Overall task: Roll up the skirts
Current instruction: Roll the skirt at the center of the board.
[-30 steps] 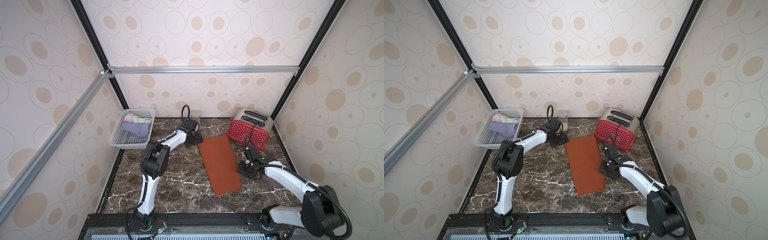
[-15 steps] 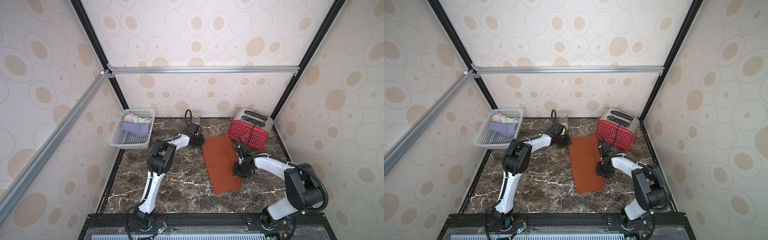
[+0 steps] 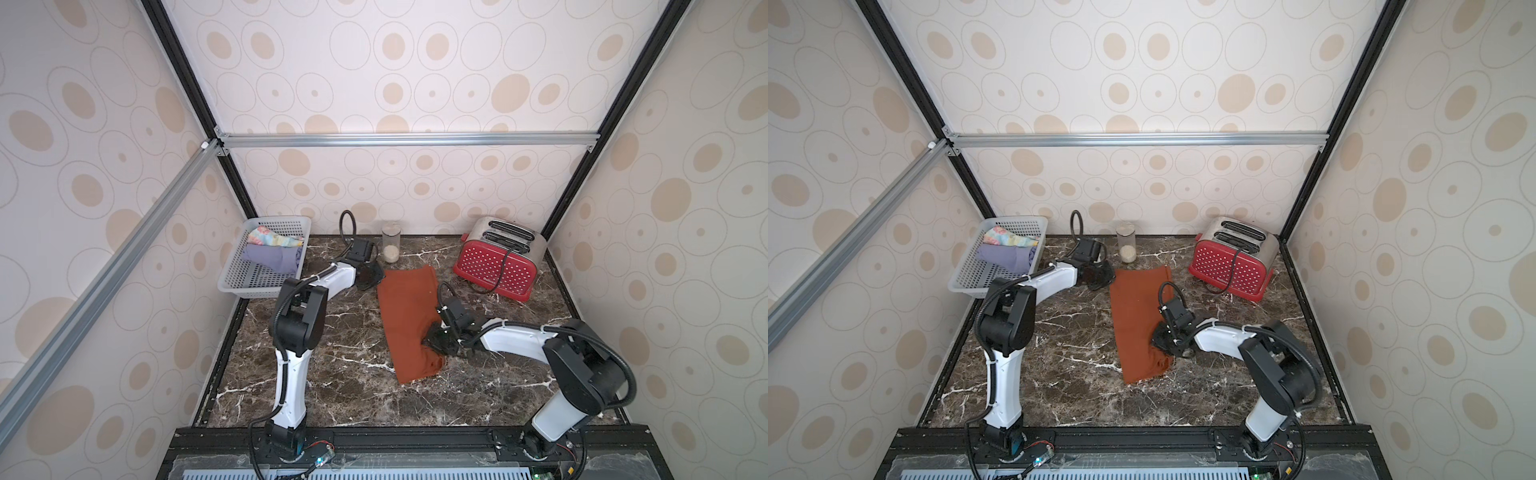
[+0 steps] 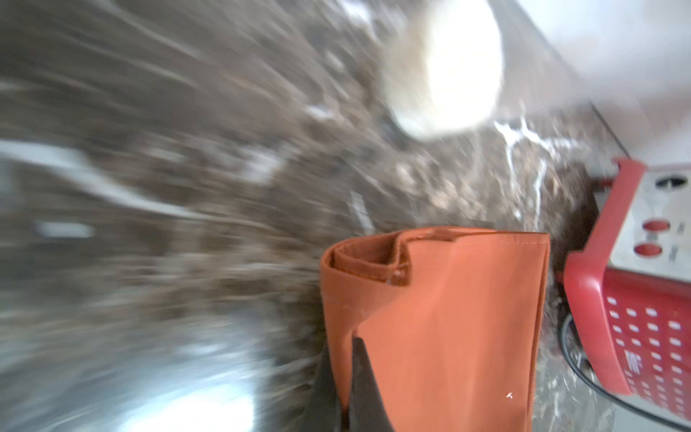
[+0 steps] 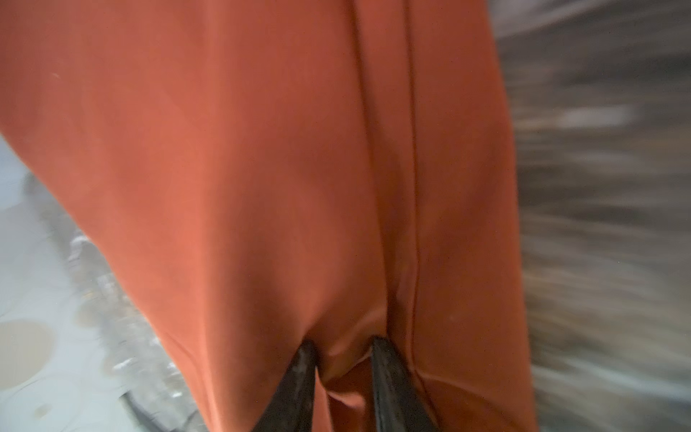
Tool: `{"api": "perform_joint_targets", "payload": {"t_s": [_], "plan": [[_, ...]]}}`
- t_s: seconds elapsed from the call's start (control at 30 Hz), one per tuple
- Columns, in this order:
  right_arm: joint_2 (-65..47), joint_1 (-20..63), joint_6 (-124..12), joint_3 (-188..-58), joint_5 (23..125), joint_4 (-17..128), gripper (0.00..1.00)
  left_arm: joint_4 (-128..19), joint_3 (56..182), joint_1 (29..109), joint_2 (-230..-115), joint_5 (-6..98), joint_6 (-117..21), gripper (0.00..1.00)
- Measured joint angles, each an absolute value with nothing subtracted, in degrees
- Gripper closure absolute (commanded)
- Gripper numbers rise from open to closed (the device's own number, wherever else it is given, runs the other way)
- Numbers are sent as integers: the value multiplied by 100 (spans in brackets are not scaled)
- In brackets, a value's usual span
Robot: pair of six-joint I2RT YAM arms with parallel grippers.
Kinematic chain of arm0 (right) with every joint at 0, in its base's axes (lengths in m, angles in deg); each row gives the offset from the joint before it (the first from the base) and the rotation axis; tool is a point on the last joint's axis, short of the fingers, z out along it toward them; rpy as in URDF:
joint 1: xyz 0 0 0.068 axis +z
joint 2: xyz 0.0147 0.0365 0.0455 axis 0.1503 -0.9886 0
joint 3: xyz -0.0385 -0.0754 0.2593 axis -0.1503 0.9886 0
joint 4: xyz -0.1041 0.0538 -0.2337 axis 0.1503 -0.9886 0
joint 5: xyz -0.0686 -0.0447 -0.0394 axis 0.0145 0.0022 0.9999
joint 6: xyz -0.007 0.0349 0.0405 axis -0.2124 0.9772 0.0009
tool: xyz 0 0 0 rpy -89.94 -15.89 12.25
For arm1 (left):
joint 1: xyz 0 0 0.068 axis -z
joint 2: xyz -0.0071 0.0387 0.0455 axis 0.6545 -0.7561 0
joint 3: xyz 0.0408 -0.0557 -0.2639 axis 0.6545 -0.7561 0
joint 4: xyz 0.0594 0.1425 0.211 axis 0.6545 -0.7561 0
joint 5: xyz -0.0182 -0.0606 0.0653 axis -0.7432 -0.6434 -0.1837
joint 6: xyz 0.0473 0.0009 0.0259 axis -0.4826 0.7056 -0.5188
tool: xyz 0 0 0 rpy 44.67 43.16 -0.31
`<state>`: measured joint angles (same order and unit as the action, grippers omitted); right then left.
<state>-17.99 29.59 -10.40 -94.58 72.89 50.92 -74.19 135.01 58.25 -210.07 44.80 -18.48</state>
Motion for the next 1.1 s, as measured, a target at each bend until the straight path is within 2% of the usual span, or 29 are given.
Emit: {"api": "perform_joint_targets", "payload": {"t_s": [0.13, 0.27, 0.4, 0.47, 0.57, 0.7, 0.83, 1.0, 1.1], "plan": [[-2094, 3073, -740, -9624, 7098, 5564, 71, -7661, 13597, 5541, -20926, 4532, -1999, 98], [-1985, 3075, -696, -9641, 7271, 5282, 73, -7832, 14233, 5659, -21372, 4176, -2010, 97], [-1637, 2957, -655, -9274, 7402, 5118, 76, -8085, 15306, 5928, -22120, 3907, -2040, 86], [-1528, 2907, -637, -9143, 7409, 5127, 76, -8188, 15778, 6039, -22437, 3796, -2049, 69], [-1325, 2868, -613, -8929, 7474, 5133, 76, -8448, 16207, 6168, -22657, 3713, -2062, 37], [-951, 2774, -622, -8572, 7553, 5070, 78, -8890, 16277, 6201, -22480, 3763, -2171, 8], [-438, 2588, -661, -8207, 7667, 4753, 79, -9036, 15461, 6107, -21540, 4010, -2213, 6], [-29, 2461, -1068, -8210, 7957, 3782, 81, -8758, 13645, 6067, -19667, 4126, -2108, 12], [37, 2437, -1496, -8474, 8016, 3192, 88, -8695, 12810, 6260, -18970, 4095, -2097, 15]]}}
